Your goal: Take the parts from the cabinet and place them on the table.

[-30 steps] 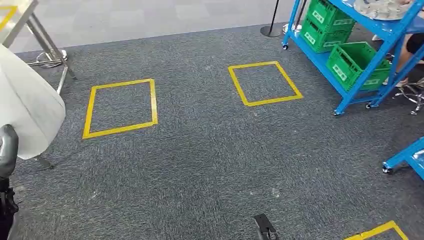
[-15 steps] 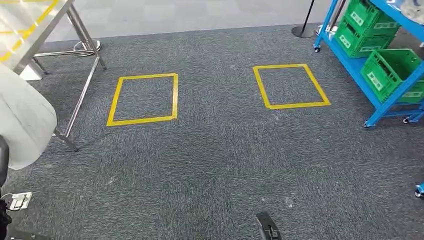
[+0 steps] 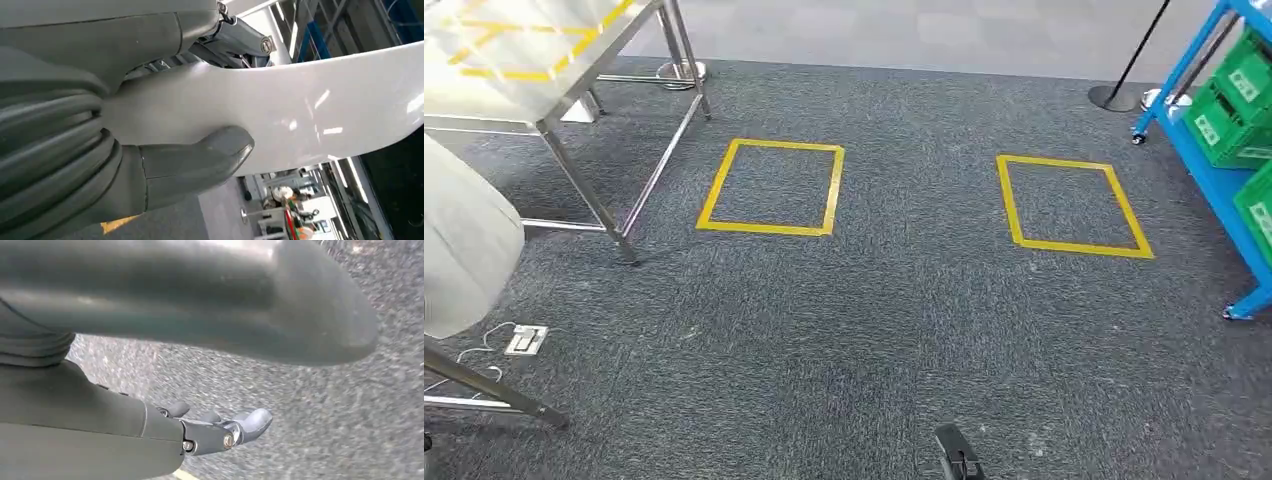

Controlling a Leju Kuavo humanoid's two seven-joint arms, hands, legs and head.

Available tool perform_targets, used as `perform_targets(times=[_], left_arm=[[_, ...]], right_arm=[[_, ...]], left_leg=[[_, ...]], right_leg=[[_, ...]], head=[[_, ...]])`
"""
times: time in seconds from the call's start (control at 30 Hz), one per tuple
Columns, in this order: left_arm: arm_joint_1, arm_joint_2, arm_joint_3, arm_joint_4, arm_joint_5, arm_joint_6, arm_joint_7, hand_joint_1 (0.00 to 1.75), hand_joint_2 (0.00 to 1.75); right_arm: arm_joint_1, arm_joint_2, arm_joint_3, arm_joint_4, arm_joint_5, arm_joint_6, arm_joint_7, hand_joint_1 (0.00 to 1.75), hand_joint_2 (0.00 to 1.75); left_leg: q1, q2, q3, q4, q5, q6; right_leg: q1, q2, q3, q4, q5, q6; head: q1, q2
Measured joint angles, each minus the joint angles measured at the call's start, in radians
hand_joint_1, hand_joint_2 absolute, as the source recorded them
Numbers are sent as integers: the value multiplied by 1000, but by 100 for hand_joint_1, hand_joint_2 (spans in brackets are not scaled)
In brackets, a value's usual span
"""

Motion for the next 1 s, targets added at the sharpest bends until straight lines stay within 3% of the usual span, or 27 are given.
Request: perform_targets(times=[0.03,0.07,0.1,0.17,0.2,0.23,0.27,0.3,0.37,0.4,0.43,0.5,0.53,0.57,0.6,0.7,0.73,0.77,0.8,0.87,0.9,0.93,0.97,1.0], left_arm=[[-3,0,0,1,0,-2,0,175,175],[-7,0,0,2,1,-3,-1,175,175],[-8,1,0,4,1,-5,0,175,175],[-10,1,0,8,2,-10,-2,175,175],[-10,5,0,9,2,-10,-1,175,175],[-11,5,0,11,2,-10,-1,175,175],[-21,5,0,13,2,-10,0,175,175],[-29,3,-1,16,2,-10,0,175,175],[-31,1,-2,24,3,-10,0,175,175],[-30,0,-2,29,3,-11,0,175,175],[-31,0,-2,32,3,-11,0,175,175],[-36,0,-2,34,4,-11,0,175,175],[-40,0,-2,35,5,-11,0,175,175],[-46,0,-2,36,6,-11,0,175,175],[-48,-3,-3,36,8,-11,0,175,175],[-40,1,-1,35,9,-11,-2,175,175],[-33,3,0,32,9,-11,-2,175,175],[-32,5,2,27,10,-10,-6,175,175],[-30,7,2,26,10,-9,-6,175,175],[-11,13,8,19,10,-8,-8,175,175],[-1,15,11,16,10,-6,-7,175,175],[11,16,15,7,10,-2,-6,175,175],[19,17,21,-1,9,-1,-4,175,175],[23,17,26,-7,5,1,1,175,175]], right_arm=[[0,0,0,0,0,0,0,0,0],[0,0,0,0,0,0,1,0,0],[0,0,0,0,0,0,2,0,0],[-1,0,0,0,-2,-3,8,0,0],[-2,1,0,0,-2,-3,8,0,0],[-5,2,0,0,-2,-3,10,0,0],[-5,1,0,0,-2,-5,11,0,0],[-3,1,0,0,-2,-6,12,0,0],[-1,1,0,0,-3,-8,13,0,0],[0,1,0,0,-4,-8,14,0,0],[-1,1,0,0,-4,-8,14,0,0],[-2,1,0,0,-4,-8,17,0,0],[-3,1,0,0,-4,-8,17,0,0],[-2,1,0,0,-3,-8,17,0,0],[-3,1,0,0,-3,-8,18,0,0],[-8,1,0,0,8,-7,23,0,0],[-11,1,0,0,16,-6,24,0,0],[-13,1,0,0,21,-5,23,0,0],[-12,3,0,0,26,-4,23,0,0],[-7,2,0,0,29,-5,19,0,0],[-6,2,0,0,32,-5,19,0,0],[-5,2,0,0,35,-6,19,0,0],[-6,1,0,0,36,-6,19,0,0],[-7,1,0,0,35,-6,19,0,0]], left_leg=[[2,-11,-4,6,-3,-6],[-2,-22,-12,14,-6,-17],[-1,-32,-14,11,-2,-24],[5,-51,-15,-2,7,-40],[4,-62,-24,-3,10,-47],[2,-19,-26,11,0,-47],[-2,30,-44,52,-29,-49],[-1,53,-74,119,-66,-52],[0,71,-148,279,-131,-55],[0,72,-161,307,-131,-56],[0,73,-149,285,-109,-54],[-1,87,-71,141,-31,-48],[-4,116,-23,53,3,-42],[-19,162,-1,6,-13,-37],[-17,147,1,3,-7,-23],[-20,112,-5,-2,-3,-7],[-11,103,2,-10,2,0],[-8,95,3,-11,4,3],[-7,85,1,-11,5,8],[-7,62,-2,-10,6,10],[-7,49,-3,-9,6,10],[-7,36,-2,-8,5,9],[-6,24,-3,-6,6,9],[-4,11,-2,-3,5,7]], right_leg=[[-8,44,37,-82,25,3],[-6,72,44,-97,9,3],[-6,53,41,-96,13,-6],[4,36,41,-95,14,-21],[-3,22,49,-106,21,-32],[-4,10,51,-111,25,-39],[-3,3,51,-113,26,-46],[0,-9,51,-113,26,-48],[5,-35,50,-113,23,-51],[5,-46,50,-113,23,-52],[6,-58,51,-113,22,-53],[7,-78,57,-112,18,-51],[8,-88,61,-112,15,-47],[15,-98,63,-111,11,-40],[17,-105,61,-110,10,-35],[18,-138,70,-115,8,-20],[11,-113,67,-107,-1,-11],[9,-61,55,-75,-22,-5],[8,-32,23,-8,-58,-2],[8,-19,-58,152,-122,3],[8,-18,-83,195,-127,3],[8,-18,-85,189,-107,1],[8,-16,-66,137,-67,-1],[7,-9,-27,51,-19,-3]], head=[[1,0],[1,0],[0,0],[1,0],[1,0],[-1,0],[-8,0],[-8,0],[-8,0],[-8,0],[-8,0],[-9,0],[-8,0],[-9,0],[-8,0],[-6,0],[-6,0],[-5,0],[0,0],[1,0],[2,0],[2,0],[2,0],[4,0]])
